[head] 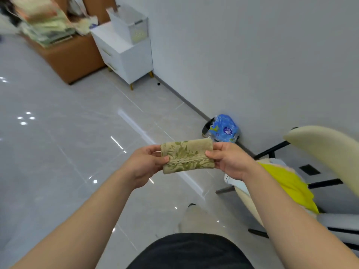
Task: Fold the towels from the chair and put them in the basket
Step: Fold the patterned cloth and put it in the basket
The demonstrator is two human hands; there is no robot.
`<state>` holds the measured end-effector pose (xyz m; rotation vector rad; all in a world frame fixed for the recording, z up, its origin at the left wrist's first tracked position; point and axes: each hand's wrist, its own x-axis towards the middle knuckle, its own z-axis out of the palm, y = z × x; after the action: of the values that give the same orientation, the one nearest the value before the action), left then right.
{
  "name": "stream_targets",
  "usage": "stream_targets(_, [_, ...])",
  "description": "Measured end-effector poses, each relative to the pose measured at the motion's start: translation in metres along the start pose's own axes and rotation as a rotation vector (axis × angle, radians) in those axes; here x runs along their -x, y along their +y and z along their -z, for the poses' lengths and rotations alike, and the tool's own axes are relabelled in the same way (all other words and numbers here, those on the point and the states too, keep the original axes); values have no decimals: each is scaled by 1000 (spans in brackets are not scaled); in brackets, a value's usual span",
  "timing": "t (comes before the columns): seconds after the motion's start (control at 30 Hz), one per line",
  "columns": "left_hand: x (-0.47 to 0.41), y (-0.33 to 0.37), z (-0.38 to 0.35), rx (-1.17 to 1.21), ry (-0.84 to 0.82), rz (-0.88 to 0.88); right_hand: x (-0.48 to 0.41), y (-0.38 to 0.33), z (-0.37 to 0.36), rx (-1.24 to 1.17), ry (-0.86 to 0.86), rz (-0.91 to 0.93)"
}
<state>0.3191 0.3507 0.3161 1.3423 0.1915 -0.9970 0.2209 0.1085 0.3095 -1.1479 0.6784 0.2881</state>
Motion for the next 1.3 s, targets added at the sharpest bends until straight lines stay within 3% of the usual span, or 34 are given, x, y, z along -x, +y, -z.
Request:
stream_targets(0.27, [-123, 109, 52, -298, 131, -62, -154, -87, -28, 164, 57, 50])
stream_targets(0.37, [-173, 173, 71, -424, 226, -58, -224, -136, -42, 392, 150, 64])
stream_targets(0.47, [-217, 236, 88, -364, 265, -20, -278, -195, -65, 475, 136, 36])
stream_targets(0.77, [-358, 393, 152, -22, 296, 24, -447, -356, -132, 406, 45, -32])
stream_targets(1.0, [-503, 511, 215, 127, 247, 61, -615, -456, -180, 404, 132, -78])
stream_targets(1.2, [-615, 613, 263, 200, 223, 165, -725, -543, -218, 250, 204, -189])
stream_targets(1.3, [-664, 652, 279, 194, 217, 185, -778, -578, -232, 388, 219, -207])
